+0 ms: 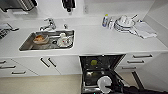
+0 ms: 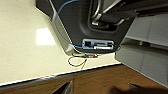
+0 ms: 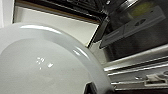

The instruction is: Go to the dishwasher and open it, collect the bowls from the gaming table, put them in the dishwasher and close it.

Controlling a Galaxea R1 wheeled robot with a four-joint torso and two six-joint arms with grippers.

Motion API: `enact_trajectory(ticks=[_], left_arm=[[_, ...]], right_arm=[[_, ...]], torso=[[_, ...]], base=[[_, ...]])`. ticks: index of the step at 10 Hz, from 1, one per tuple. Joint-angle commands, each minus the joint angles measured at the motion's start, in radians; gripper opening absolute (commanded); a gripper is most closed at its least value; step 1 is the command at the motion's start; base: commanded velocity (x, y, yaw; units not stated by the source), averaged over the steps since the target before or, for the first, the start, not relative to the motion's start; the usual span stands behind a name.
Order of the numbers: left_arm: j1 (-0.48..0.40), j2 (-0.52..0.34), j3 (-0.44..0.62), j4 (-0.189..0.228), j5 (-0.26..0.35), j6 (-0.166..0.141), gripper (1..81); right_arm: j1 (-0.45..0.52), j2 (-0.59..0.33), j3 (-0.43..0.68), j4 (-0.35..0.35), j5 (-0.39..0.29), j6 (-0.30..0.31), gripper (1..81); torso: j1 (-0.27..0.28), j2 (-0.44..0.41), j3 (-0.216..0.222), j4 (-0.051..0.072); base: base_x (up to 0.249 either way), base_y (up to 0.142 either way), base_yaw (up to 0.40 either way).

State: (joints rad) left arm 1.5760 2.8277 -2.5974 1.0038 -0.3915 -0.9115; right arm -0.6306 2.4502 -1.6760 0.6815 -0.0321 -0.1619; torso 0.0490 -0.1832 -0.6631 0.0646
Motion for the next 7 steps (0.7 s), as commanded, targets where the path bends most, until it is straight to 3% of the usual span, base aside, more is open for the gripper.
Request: enact_trajectory(ticks=[1, 3, 6, 7], left_arm=[[0.106, 0.07, -0.058, 0.024, 0.011, 0.072, 81.1], [0.115, 0.118, -0.098, 0.03, 0.014, 0.074, 81.1], [0.114, 0.182, -0.139, 0.024, 0.129, 0.074, 81.1], [0.114, 0.191, -0.141, 0.016, 0.154, 0.072, 81.1]], right_arm=[[0.174, 0.046, -0.079, 0.069, -0.092, 0.044, 1.0], [0.229, 0.052, -0.082, 0.07, -0.114, 0.067, 1.0], [0.295, 0.048, -0.082, 0.07, -0.135, 0.103, 1.0], [0.297, 0.04, -0.082, 0.07, -0.137, 0.122, 81.1]], torso=[[0.0, 0.0, 0.0, 0.0], [0.0, 0.0, 0.0, 0.0], [0.0, 0.0, 0.0, 0.0], [0.0, 0.0, 0.0, 0.0]], base=[[0.0, 0.0, 0.0], [0.0, 0.0, 0.0], [0.0, 0.0, 0.0], [0.0, 0.0, 0.0]])
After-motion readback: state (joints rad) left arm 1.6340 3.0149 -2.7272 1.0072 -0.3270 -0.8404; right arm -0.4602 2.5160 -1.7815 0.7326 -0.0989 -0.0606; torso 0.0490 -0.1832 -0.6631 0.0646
